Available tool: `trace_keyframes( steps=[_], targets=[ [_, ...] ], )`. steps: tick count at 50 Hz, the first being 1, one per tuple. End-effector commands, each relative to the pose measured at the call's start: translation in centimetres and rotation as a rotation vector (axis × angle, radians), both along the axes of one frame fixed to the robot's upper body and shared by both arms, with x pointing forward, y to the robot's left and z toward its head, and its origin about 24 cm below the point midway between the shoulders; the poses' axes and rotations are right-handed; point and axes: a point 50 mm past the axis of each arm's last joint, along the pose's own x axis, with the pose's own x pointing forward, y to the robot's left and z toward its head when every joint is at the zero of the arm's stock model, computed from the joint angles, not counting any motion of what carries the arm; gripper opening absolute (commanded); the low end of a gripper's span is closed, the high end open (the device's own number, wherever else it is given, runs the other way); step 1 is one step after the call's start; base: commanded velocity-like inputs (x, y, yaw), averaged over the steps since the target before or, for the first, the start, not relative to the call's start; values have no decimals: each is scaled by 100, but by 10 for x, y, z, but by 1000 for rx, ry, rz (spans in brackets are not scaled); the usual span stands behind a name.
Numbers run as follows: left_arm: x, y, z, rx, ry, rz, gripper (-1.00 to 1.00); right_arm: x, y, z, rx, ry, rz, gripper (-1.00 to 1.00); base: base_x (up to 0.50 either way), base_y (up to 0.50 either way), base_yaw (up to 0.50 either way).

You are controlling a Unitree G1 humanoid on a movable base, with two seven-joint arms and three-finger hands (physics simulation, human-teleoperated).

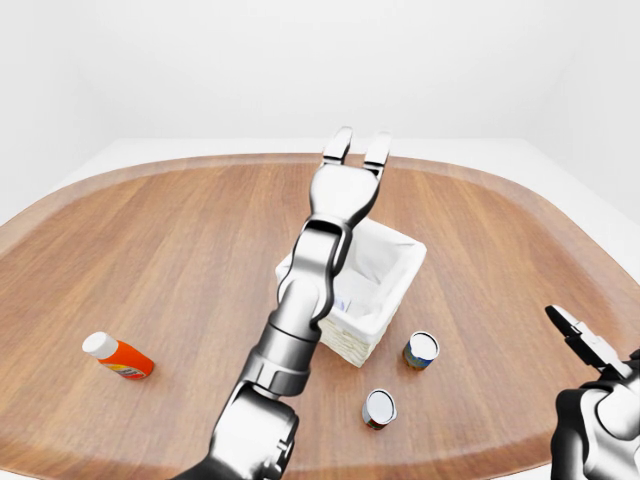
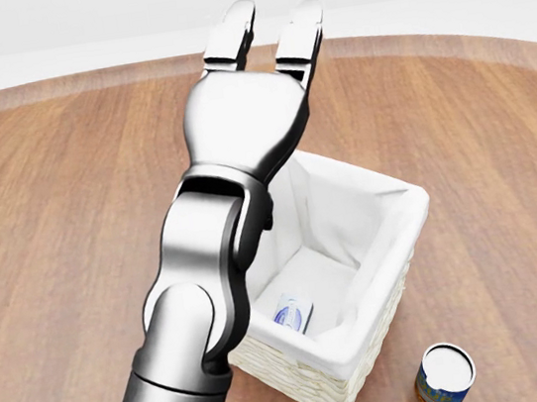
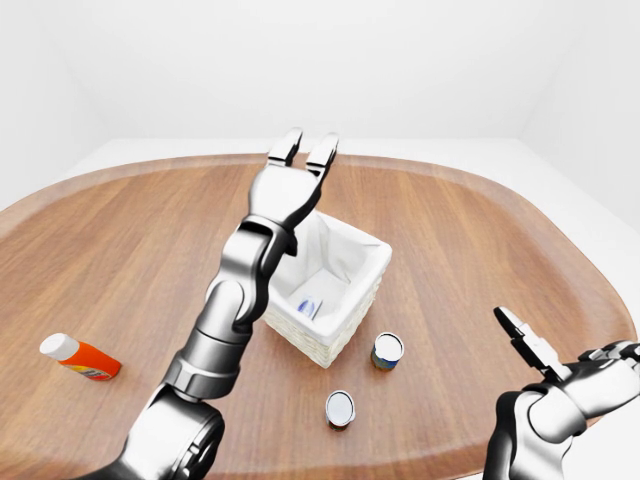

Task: Pick up the alphabet soup and the cream cheese box, and put them in the basket.

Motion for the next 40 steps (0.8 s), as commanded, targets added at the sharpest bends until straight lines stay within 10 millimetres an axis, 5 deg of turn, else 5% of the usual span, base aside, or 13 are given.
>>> trace_keyframes(
  steps=[1,14,40],
  targets=[
    [-15,14,29,-56,-142,36,100,0,0,-1,1,3,0,100,0,0,0],
    [-24,33,40,-101,-177,53,100,1,0,-2,4,8,1,100,0,0,0],
    [-32,92,17,-271,-230,108,100,0,0,-1,0,4,-1,100,0,0,0]
  ],
)
